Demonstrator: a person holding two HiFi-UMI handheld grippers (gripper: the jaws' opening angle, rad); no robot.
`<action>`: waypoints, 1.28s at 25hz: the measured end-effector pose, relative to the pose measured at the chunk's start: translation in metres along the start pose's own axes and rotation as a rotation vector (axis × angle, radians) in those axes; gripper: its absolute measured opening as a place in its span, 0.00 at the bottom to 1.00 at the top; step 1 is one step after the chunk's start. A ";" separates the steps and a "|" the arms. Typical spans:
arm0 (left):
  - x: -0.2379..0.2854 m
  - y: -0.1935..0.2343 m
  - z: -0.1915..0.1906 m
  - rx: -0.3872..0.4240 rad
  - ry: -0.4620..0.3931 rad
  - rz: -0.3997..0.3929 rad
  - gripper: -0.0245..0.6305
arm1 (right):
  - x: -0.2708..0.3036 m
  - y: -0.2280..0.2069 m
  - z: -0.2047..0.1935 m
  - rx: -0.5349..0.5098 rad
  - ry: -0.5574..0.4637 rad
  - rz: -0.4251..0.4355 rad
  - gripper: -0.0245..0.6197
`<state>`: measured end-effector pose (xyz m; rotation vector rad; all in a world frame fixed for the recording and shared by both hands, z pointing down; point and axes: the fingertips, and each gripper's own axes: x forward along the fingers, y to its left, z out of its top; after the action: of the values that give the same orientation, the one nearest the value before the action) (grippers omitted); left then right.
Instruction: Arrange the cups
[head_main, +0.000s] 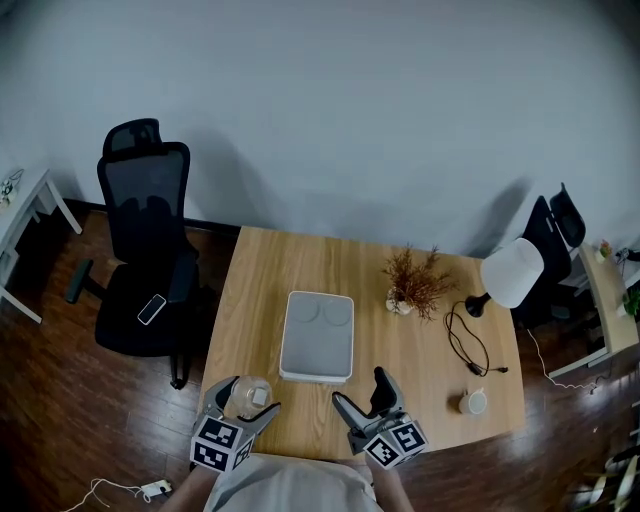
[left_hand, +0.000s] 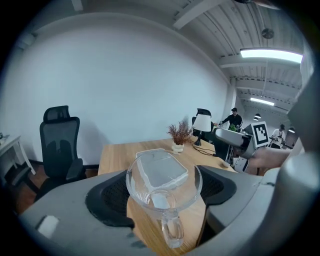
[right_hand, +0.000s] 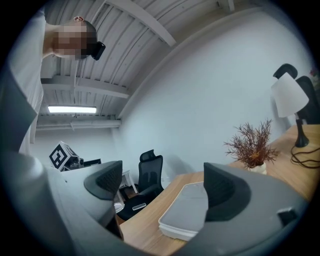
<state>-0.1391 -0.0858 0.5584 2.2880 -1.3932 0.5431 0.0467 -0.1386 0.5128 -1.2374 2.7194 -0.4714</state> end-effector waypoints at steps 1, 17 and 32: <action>0.006 -0.001 0.004 0.004 -0.009 -0.004 0.66 | -0.003 -0.002 -0.001 0.003 0.001 -0.009 0.82; 0.178 0.021 0.053 0.133 0.068 -0.026 0.66 | -0.054 -0.039 0.005 0.018 -0.014 -0.158 0.82; 0.297 0.083 0.061 0.124 0.154 0.019 0.66 | -0.085 -0.063 0.005 0.013 0.008 -0.223 0.82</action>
<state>-0.0796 -0.3725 0.6735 2.2758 -1.3417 0.8147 0.1491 -0.1153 0.5270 -1.5461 2.5920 -0.5173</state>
